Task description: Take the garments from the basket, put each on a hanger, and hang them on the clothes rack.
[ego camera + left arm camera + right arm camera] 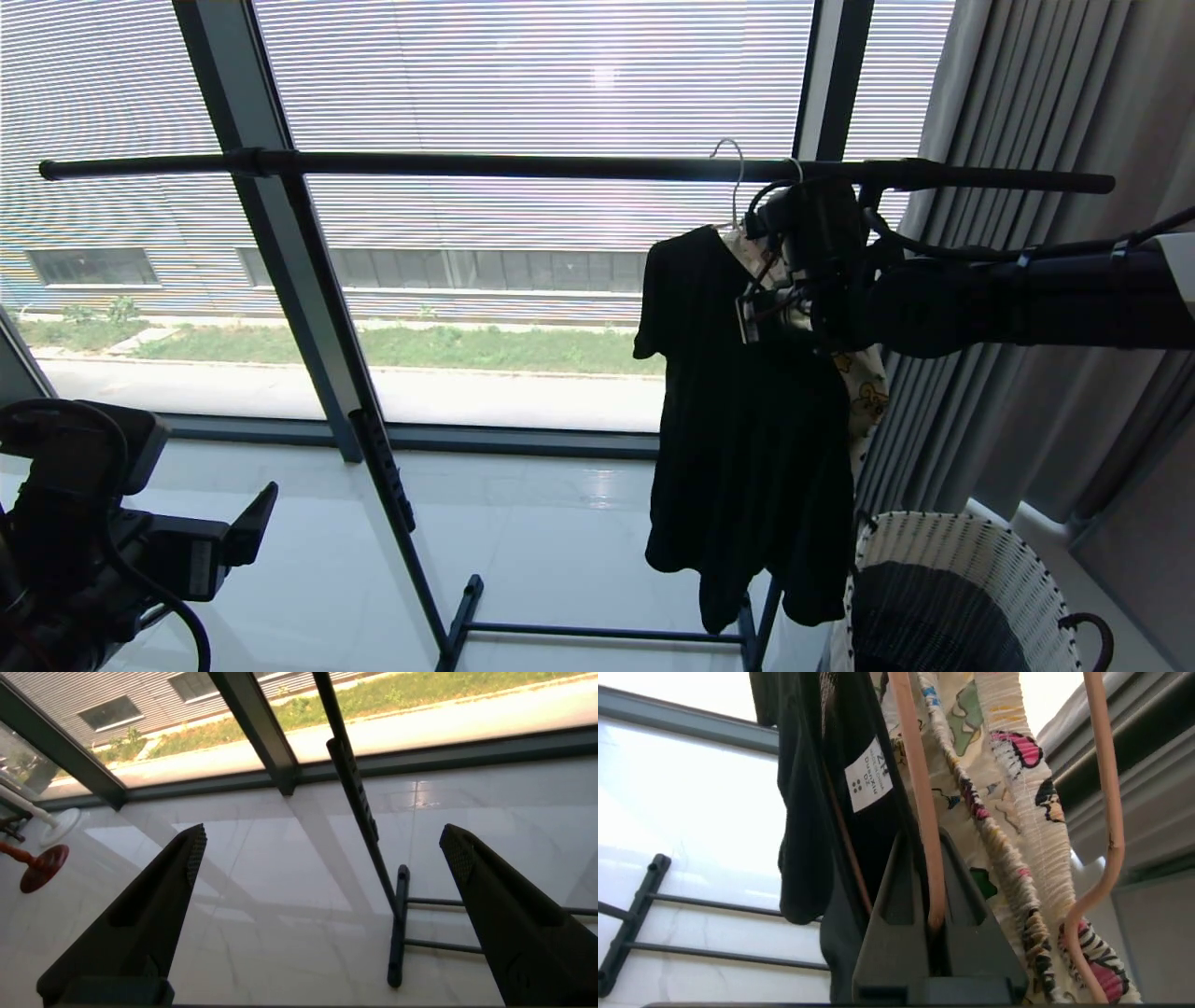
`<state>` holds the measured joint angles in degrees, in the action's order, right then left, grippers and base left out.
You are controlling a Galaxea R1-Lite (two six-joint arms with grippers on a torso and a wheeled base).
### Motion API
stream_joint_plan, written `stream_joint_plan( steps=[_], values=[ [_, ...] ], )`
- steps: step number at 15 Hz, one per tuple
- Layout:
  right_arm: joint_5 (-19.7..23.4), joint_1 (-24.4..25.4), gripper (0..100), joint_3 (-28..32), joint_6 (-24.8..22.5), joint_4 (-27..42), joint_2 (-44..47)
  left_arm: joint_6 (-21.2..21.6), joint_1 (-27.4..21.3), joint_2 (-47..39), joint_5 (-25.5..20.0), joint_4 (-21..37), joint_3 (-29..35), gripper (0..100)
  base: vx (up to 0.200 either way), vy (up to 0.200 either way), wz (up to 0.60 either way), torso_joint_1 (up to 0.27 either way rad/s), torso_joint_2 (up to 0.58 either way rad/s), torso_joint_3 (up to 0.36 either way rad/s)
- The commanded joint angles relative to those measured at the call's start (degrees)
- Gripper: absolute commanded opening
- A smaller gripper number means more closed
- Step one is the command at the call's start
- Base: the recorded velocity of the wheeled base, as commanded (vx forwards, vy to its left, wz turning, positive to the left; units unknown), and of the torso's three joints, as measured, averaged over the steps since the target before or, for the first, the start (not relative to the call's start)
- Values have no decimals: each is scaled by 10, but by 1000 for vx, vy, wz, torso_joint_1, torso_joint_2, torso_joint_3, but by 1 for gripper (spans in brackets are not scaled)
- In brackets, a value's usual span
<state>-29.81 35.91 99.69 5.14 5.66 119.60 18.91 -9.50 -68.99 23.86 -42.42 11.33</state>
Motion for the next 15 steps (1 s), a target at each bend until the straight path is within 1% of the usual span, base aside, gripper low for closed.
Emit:
stream_joint_plan(
  steps=[1, 4, 6, 12, 13, 15],
  values=[
    [0, 0, 0, 19, -4, 0, 9, 0, 0, 1, 0, 0, 0, 100, 0, 0, 0, 0, 0, 0],
    [0, 0, 0, 23, -5, 1, 12, 0, 0, 1, 0, 0, 0, 100, 0, 0, 0, 0, 0, 0],
    [0, 0, 0, 25, -5, 19, 12, 0, 0, 1, 0, 0, 0, 100, 0, 0, 0, 0, 0, 0],
    [0, 0, 0, 27, -1, 21, 12, 0, 0, 1, 0, 0, 0, 100, 0, 0, 0, 0, 0, 0],
    [0, 0, 100, 27, -1, 22, 12, 0, 0, 1, 0, 0, 0, 100, 0, 0, 0, 0, 0, 0],
    [0, 0, 100, 27, -1, 21, 12, 0, 0, 1, 0, 0, 0, 100, 0, 0, 0, 0, 0, 0]
  ],
)
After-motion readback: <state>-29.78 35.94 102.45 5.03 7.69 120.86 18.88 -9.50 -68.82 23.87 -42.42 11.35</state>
